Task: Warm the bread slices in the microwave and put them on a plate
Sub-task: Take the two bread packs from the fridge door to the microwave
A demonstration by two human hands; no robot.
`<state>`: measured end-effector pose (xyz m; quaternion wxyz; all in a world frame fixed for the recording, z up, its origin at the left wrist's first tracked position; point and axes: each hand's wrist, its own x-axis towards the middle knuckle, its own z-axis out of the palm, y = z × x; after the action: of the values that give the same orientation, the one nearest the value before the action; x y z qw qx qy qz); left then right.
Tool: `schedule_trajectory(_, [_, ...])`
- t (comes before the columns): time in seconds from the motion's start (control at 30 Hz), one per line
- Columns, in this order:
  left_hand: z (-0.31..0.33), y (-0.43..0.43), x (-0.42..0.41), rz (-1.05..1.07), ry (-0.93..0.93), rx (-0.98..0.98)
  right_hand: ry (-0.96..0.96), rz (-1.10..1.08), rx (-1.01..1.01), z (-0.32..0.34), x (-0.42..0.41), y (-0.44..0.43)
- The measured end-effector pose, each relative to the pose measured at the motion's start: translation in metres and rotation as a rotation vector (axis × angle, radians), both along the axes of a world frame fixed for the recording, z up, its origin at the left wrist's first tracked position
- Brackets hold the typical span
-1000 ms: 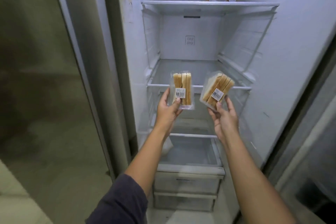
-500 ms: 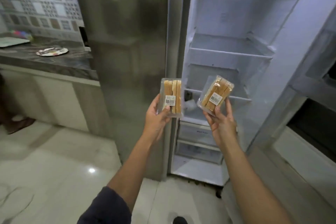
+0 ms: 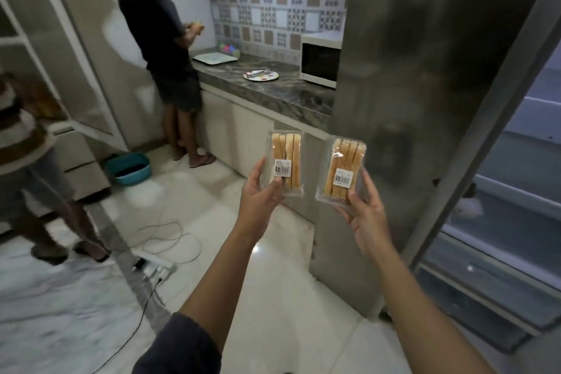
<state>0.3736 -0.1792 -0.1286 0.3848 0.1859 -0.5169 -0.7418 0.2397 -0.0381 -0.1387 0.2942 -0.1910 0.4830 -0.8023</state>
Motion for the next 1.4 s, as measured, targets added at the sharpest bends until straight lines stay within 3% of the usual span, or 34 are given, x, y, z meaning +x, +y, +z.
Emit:
schedule_trajectory(0.27, [0.005,-0.156,-0.016,0.130,-0.045,-0.034,0.047,0.167,0.015,0.004,-0.034,-0.176])
schedule_trajectory(0.5, [0.026,-0.300,-0.100,0.199,0.034,0.014,0.086,0.236,-0.012,0.022,-0.124,-0.337])
schedule_trajectory(0.77, [0.024,-0.459,-0.197,0.239,0.065,0.083,-0.024,0.159,-0.029,0.015,-0.213,-0.504])
schedule_trajectory(1.1, [0.039,-0.683,-0.359,-0.036,0.073,0.068,0.000,-0.028,-0.062,0.020,-0.348,-0.692])
schedule_trajectory(1.4, [0.056,-0.765,-0.563,-0.342,0.094,0.138,0.035,-0.355,-0.021,0.048,-0.498,-0.736])
